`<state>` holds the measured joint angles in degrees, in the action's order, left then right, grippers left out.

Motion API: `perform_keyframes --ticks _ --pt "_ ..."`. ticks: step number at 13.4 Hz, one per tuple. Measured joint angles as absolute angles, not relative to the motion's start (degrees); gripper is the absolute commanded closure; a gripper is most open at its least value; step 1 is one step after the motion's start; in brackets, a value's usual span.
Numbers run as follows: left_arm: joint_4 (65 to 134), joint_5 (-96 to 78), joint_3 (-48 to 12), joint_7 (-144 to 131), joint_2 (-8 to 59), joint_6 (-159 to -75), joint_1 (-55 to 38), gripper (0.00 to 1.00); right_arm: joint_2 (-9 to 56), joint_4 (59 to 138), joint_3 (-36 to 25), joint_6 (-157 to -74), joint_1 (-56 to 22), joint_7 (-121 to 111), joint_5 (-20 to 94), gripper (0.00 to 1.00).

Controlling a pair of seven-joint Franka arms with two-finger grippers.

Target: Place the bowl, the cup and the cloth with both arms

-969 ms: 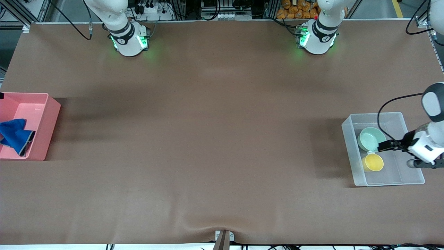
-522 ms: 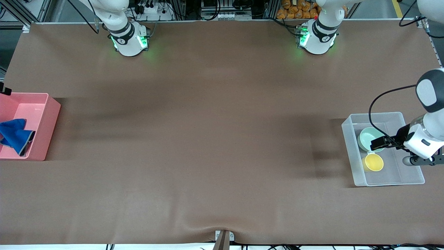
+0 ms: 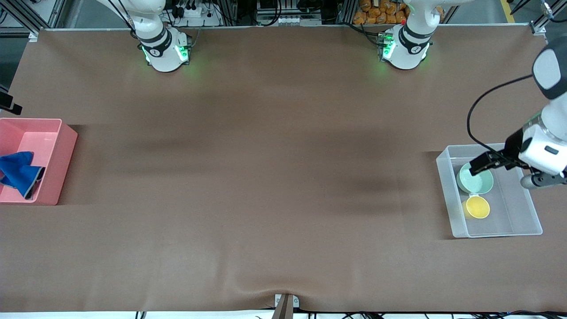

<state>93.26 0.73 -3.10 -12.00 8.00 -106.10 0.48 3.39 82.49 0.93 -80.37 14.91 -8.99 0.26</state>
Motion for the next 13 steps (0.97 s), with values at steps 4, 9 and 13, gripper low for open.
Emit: perform_keyframes --ticks 4,9,13 --pt "93.24 0.73 -2.96 -11.28 3.56 -101.87 0.34 0.0 3.37 82.49 -5.07 -80.43 9.01 -8.98 0.37 0.0" --pt "93.2 0.23 -2.63 -10.19 0.74 -99.16 0.09 0.0 3.29 82.49 -3.79 -80.47 6.76 -3.05 1.5 0.0" --pt "93.2 -2.16 -2.27 -6.98 0.52 -97.62 0.12 0.0 2.66 82.48 0.21 -80.24 6.27 -1.32 1.51 0.0"
